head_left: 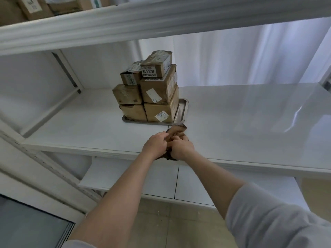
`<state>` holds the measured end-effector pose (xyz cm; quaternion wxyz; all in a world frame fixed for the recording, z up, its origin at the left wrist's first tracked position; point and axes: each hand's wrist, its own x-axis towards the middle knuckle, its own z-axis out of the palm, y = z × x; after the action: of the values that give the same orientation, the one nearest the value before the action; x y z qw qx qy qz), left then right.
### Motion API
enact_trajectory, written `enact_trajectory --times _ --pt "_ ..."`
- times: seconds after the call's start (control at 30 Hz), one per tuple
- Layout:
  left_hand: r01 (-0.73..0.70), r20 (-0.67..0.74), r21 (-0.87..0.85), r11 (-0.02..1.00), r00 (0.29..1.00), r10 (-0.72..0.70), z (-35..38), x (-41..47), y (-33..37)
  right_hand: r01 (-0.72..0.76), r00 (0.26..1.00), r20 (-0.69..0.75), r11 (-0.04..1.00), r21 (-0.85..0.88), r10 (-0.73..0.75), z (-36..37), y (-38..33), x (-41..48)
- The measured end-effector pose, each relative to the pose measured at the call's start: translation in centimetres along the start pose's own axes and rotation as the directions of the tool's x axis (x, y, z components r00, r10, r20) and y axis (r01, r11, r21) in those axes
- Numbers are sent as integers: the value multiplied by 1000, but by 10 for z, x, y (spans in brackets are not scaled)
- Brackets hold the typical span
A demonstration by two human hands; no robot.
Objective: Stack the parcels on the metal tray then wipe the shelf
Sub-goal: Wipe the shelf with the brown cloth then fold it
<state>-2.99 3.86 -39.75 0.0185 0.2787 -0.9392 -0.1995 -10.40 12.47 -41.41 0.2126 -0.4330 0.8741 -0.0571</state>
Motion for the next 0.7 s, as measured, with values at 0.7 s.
enact_trajectory --times 0.7 --pt "-308 257 76 948 925 280 67 -7 155 -298 910 -148 860 415 387 -29 160 -97"
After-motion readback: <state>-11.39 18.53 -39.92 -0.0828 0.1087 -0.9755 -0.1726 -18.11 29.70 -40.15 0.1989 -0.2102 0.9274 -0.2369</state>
